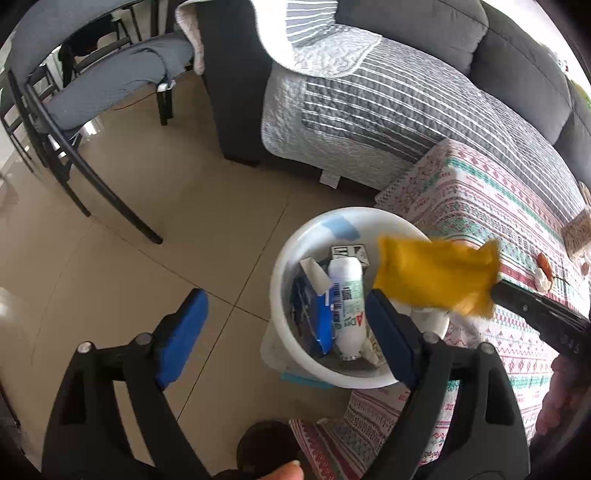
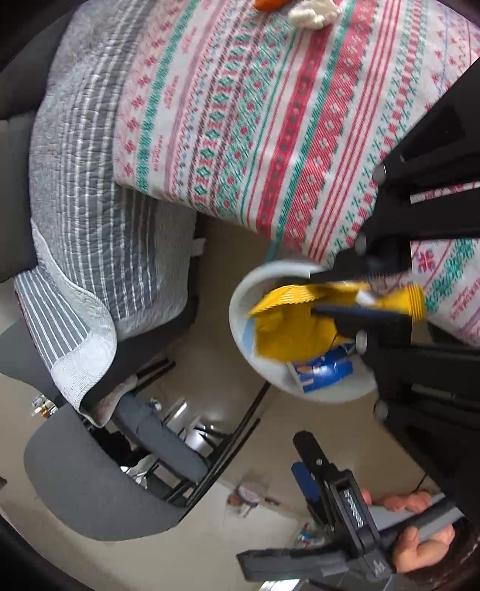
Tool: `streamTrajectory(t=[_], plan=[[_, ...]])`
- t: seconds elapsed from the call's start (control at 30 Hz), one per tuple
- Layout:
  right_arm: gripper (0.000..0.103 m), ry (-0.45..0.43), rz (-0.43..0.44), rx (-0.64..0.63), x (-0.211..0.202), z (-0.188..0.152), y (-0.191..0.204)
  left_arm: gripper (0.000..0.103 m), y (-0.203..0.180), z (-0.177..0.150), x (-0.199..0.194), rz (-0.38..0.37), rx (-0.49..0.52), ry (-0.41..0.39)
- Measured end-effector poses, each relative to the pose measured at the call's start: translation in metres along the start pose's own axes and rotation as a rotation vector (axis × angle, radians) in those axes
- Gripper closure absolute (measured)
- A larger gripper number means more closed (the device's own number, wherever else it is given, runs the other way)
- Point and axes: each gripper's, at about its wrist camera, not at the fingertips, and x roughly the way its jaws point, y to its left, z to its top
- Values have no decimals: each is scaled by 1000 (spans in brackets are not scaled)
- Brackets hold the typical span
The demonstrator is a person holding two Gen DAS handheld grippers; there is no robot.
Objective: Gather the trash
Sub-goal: 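Move the yellow wrapper over the bucket and open the right gripper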
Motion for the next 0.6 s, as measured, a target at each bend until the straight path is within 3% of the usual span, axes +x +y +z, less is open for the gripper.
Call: streamTrajectory(t=[0.1,0.3,0.6], plan=[[56,-17,-10,15,-6,0,-4,15,1,1,1,8,-4,2],[44,-56,-63,37,-29,-2,-17,13,-12,-2,-1,8,5,7],[35,-118,-163,46,-80,-11,-50,8,-58,-3,-7,-29,55,1]])
